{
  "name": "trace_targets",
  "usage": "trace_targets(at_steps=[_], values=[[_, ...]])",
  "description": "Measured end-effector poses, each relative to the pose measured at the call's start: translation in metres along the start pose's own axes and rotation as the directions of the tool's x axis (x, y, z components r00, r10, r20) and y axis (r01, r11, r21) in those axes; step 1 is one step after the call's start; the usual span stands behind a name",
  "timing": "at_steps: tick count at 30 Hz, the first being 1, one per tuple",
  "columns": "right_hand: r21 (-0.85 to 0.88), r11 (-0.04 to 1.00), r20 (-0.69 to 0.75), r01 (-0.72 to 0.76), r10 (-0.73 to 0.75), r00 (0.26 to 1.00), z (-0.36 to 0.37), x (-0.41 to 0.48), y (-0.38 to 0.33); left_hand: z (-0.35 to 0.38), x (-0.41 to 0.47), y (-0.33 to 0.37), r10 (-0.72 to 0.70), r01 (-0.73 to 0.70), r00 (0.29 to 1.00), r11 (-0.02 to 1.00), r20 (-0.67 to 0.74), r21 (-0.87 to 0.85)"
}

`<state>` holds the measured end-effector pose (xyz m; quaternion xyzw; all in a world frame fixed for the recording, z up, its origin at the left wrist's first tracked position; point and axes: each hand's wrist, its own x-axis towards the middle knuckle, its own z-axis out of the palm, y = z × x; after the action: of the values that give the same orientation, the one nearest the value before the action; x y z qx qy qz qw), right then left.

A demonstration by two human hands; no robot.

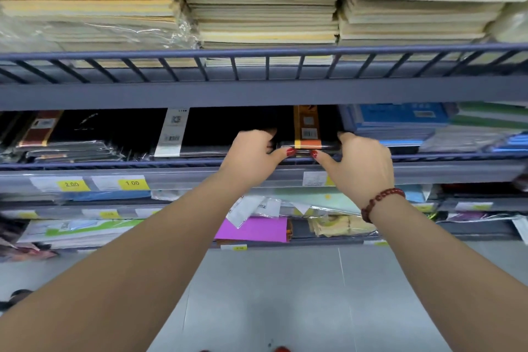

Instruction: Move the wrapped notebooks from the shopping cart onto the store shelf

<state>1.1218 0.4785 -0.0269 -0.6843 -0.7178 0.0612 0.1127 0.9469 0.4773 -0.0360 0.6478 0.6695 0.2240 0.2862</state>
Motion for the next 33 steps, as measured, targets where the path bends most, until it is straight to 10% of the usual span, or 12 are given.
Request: trace_targets(at_steps=[7,33], values=[[0.257,0.965,0.019,-0.056,0.052,0.998,0.006,0.003,-0.004,0.000,0.001,-0.006,-0.088,0.085,0.995,0.994,-0.054,-0.068],[0.257,0.966,0.177,-0.006,-0.041,0.983,-0.002,0.003,0.007,0.000,-0.006,-0.002,-0.039,0.039,0.998,0.999,-0.041,-0.009]])
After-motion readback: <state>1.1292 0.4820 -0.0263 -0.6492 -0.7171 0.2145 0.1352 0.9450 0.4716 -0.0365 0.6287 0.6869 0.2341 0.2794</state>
